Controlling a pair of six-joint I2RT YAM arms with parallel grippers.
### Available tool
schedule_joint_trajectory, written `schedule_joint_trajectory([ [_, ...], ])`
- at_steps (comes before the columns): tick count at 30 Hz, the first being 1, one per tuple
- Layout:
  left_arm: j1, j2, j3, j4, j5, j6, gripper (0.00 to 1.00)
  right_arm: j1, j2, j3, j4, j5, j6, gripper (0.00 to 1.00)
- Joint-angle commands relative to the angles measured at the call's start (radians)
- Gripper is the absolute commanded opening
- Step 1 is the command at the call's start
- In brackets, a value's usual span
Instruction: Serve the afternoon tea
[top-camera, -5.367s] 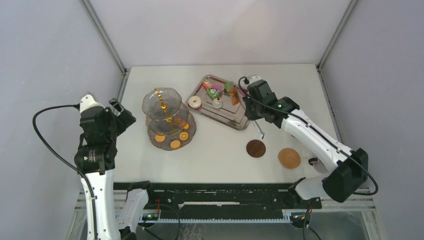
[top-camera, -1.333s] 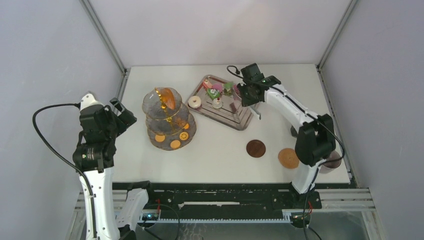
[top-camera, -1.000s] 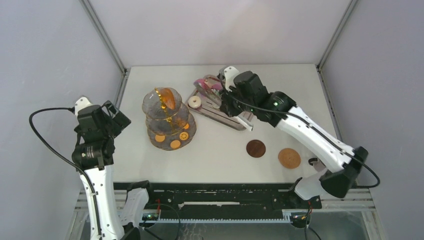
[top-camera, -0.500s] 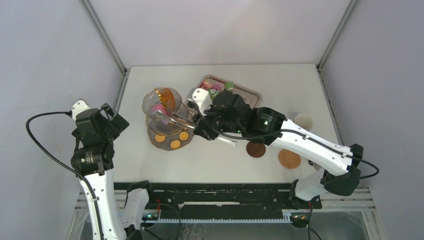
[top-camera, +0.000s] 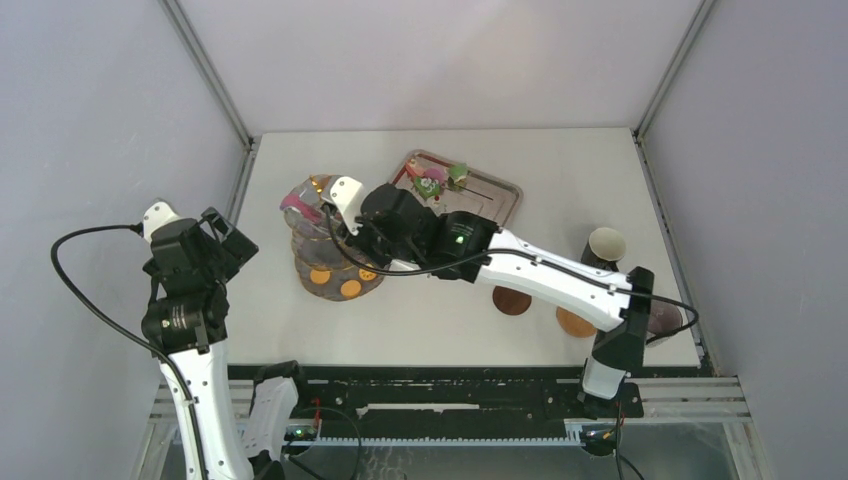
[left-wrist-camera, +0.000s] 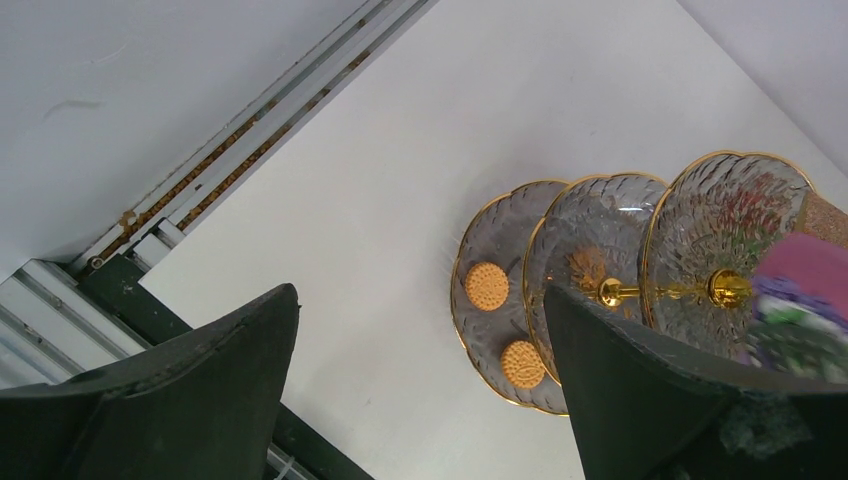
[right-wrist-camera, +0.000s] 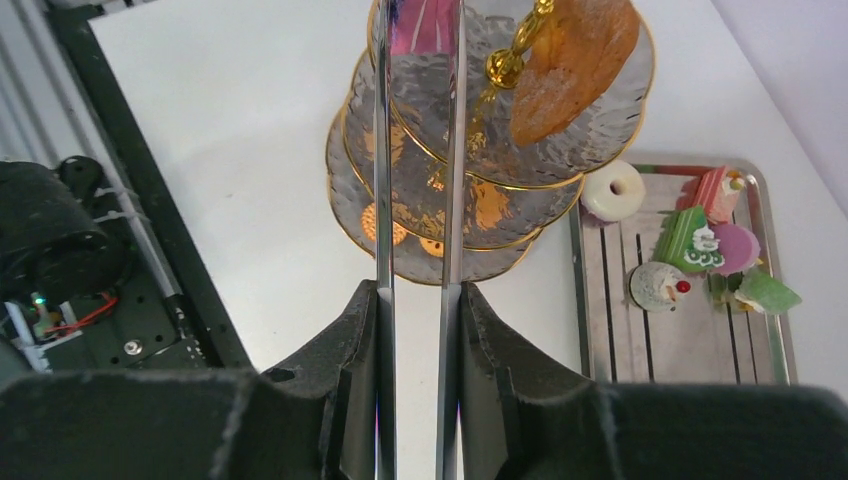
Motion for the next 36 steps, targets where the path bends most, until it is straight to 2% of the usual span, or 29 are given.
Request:
schedule_joint_trajectory([
  [1,0.006,-0.012,0.002,0.022,0.009,0.004,0.96,0.005,0.03,0.07,0.049,0.07,-0.021,0.15],
  [3,0.005,-0.013,-0.002,0.025,0.012,0.005,0.96,0.006,0.05,0.082,0.036,0.089,-0.02,0.2],
  [5,0.006,-0.015,-0.007,0.028,0.015,0.009,0.96,0.006,0.066,0.089,0.024,0.096,-0.017,0.36],
  [7,0.006,-0.015,-0.01,0.031,0.016,0.01,0.96,0.008,0.072,0.092,0.018,0.093,-0.012,0.47],
  [10,0.006,-0.015,-0.015,0.034,0.019,0.008,0.96,0.009,0.066,0.089,0.018,0.08,-0.004,0.54],
  [24,0.006,-0.01,-0.015,0.041,0.035,0.004,0.96,0.037,-0.052,0.006,0.071,0.048,0.013,0.56],
  [36,0.006,-0.014,-0.008,0.039,0.056,-0.001,0.96,0.024,-0.012,-0.009,0.078,0.063,0.017,0.57],
])
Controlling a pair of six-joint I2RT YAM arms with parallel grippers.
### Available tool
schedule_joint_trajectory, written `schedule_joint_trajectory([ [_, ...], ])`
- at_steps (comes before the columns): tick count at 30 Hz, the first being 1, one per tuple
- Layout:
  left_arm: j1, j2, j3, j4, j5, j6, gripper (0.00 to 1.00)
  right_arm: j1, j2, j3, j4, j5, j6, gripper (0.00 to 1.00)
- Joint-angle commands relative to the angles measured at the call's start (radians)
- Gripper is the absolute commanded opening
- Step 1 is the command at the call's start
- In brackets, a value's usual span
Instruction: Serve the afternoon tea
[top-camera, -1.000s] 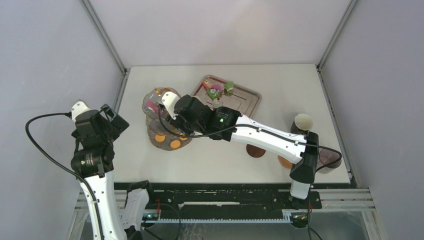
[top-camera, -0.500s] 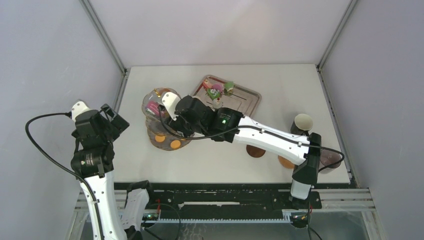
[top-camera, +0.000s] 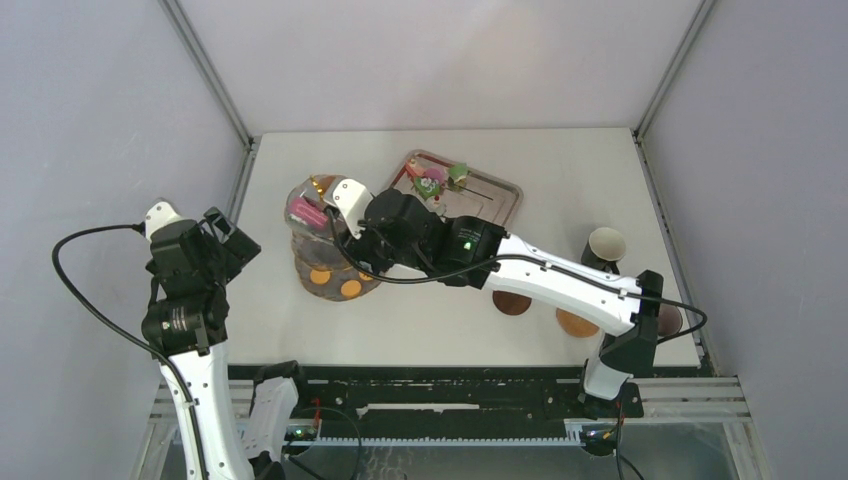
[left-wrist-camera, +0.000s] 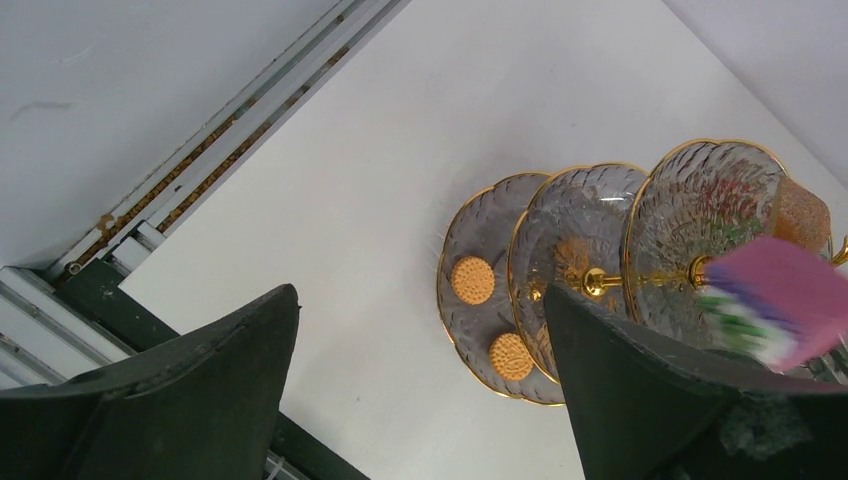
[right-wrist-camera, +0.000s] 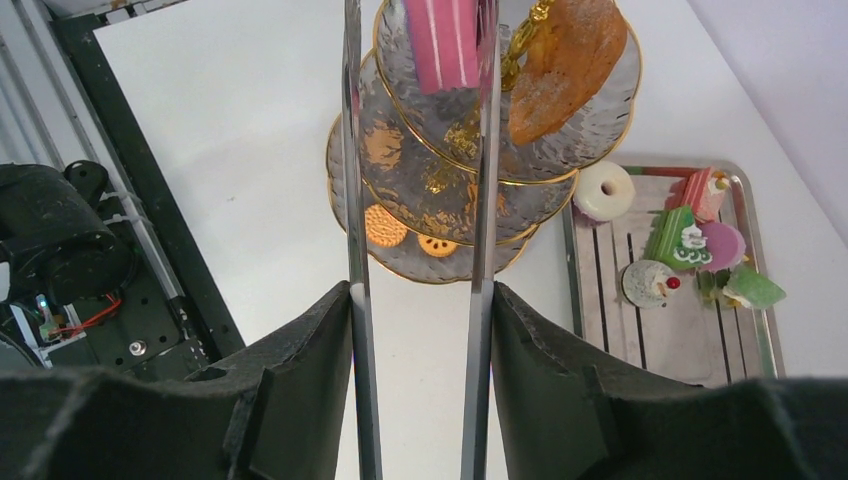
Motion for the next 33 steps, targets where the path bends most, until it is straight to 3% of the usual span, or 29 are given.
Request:
schedule_joint_trajectory([
  [1,0.005,-0.007,-0.004,0.034,0.019,0.0,0.96,-0.007,0.008,0.005,0.07,0.014,0.013,0.57],
  [16,0.006,-0.01,-0.002,0.033,0.026,0.003,0.96,0.003,-0.011,-0.021,0.09,0.019,0.01,0.59],
  [31,0.006,-0.002,-0.002,0.04,0.024,0.006,0.96,0.051,-0.352,-0.399,0.291,0.002,0.059,0.24],
  [33,0.006,0.001,0.0,0.041,0.026,0.004,0.96,0.047,-0.374,-0.427,0.282,0.032,0.066,0.14],
])
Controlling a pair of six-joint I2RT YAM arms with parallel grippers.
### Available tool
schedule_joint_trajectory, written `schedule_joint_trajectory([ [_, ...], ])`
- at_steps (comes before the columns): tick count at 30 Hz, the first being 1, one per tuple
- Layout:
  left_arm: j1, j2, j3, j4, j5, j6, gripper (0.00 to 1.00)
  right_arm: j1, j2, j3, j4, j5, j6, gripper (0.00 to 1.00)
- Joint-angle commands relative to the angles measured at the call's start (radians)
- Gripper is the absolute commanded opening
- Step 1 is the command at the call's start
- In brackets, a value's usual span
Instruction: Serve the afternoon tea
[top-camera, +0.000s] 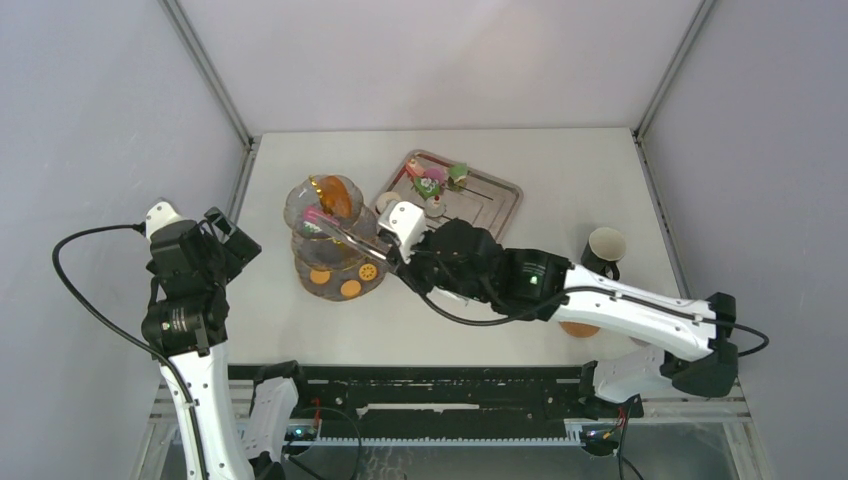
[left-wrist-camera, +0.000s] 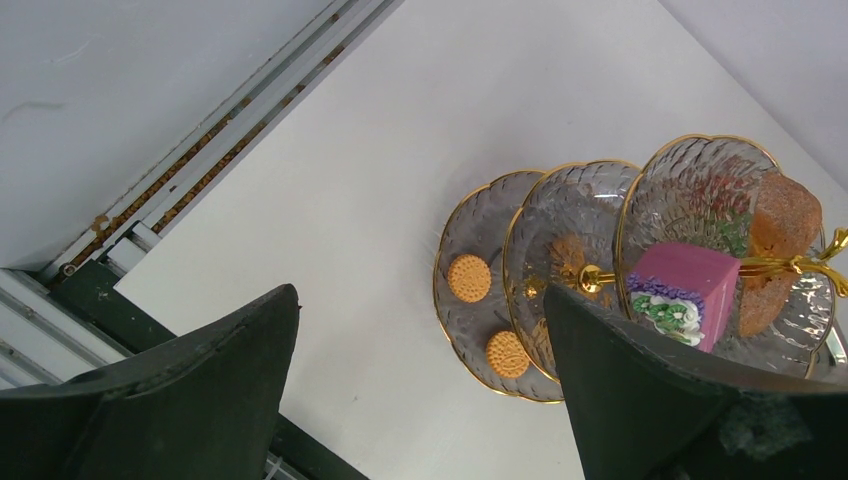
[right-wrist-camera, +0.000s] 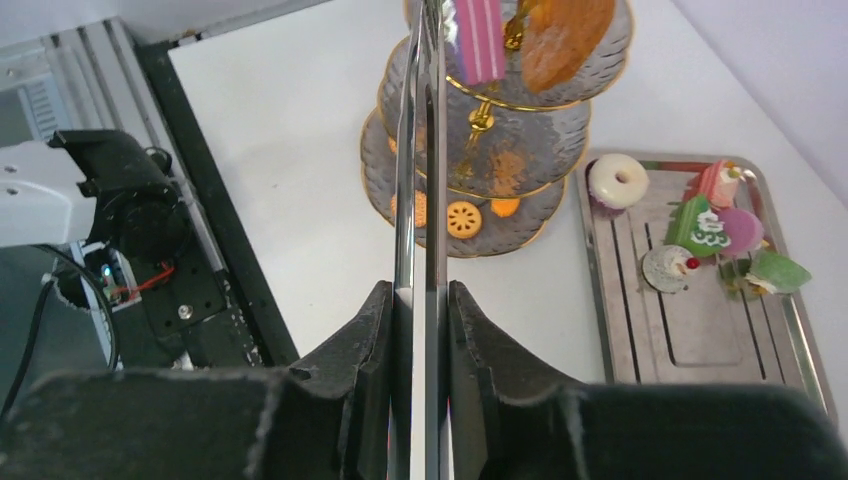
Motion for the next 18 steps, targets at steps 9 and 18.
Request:
schedule_joint_trajectory([
  [9,0.006,0.007,0.0,0.042,0.009,0.003,0.96,-0.274,-0.188,-0.214,0.003,0.085,0.22,0.13],
  [18,0.005,0.0,0.002,0.046,-0.005,-0.015,0.96,-0.614,0.004,-0.207,-0.071,-0.175,0.31,0.34],
])
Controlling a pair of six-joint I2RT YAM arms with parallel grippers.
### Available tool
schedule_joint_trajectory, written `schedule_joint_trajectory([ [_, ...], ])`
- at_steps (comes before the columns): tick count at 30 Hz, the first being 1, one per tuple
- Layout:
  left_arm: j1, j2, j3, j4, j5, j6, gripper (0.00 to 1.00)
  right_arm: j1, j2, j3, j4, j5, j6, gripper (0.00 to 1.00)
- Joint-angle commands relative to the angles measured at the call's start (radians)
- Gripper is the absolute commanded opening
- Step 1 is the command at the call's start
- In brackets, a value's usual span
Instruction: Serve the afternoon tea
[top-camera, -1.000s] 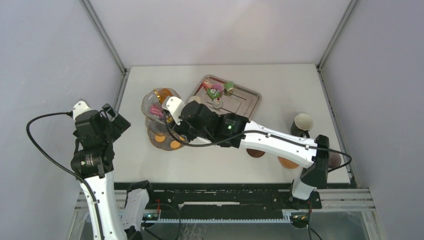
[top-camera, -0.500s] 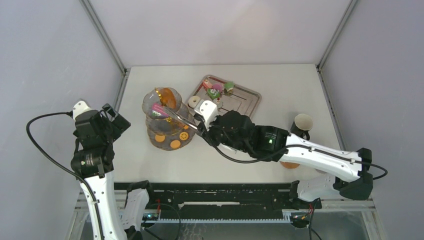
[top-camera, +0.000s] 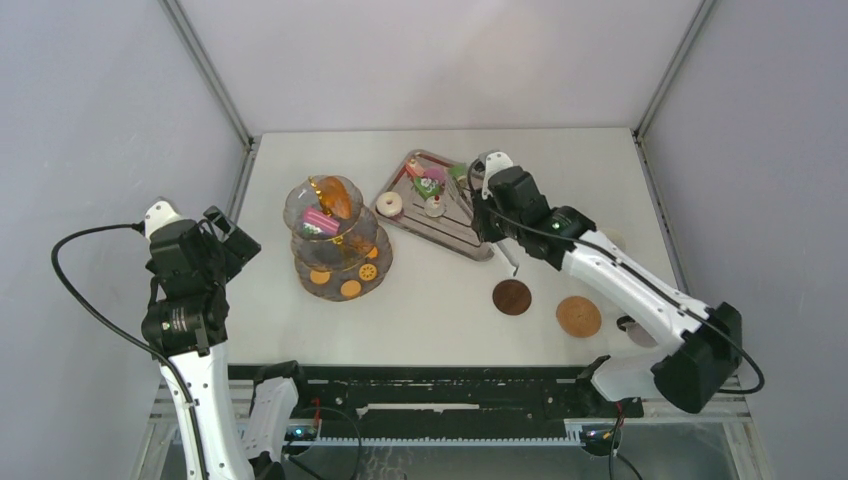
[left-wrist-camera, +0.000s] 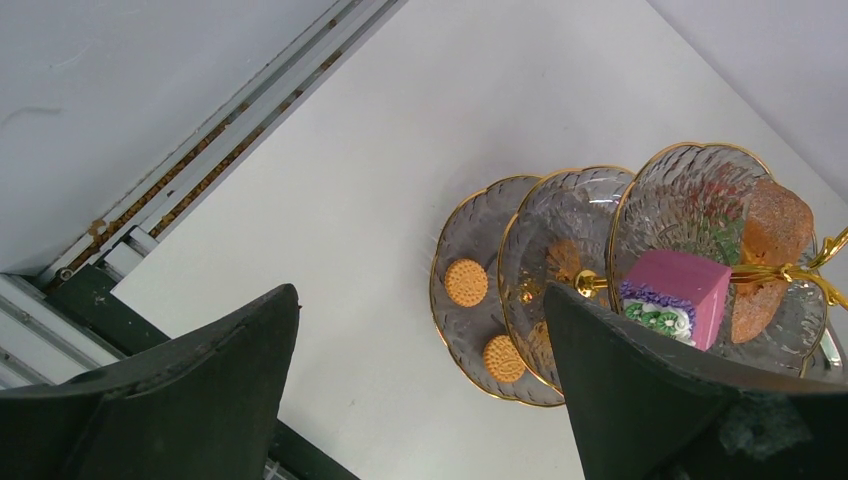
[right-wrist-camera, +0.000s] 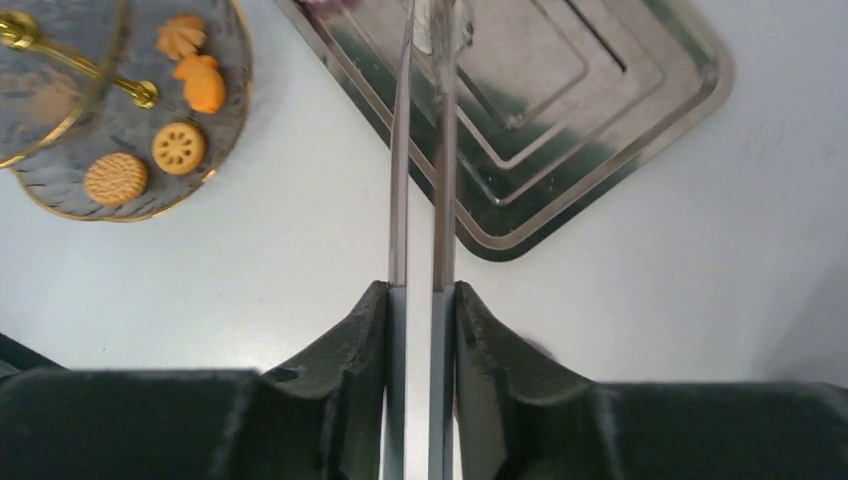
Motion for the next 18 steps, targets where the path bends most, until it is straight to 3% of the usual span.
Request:
schedule_joint_trajectory([
  [1,0.006,-0.003,0.001,0.035,-0.008,-0.01,0.96,-0.086,0.104,0.036,0.012,-0.154,0.072,0.37],
  [4,0.006,-0.007,0.005,0.032,-0.012,-0.007,0.96,-0.092,0.184,0.074,-0.004,-0.136,0.055,0.43],
  [18,0.005,-0.003,0.007,0.027,-0.018,-0.008,0.96,-0.042,0.402,0.133,0.047,-0.018,-0.034,0.53],
])
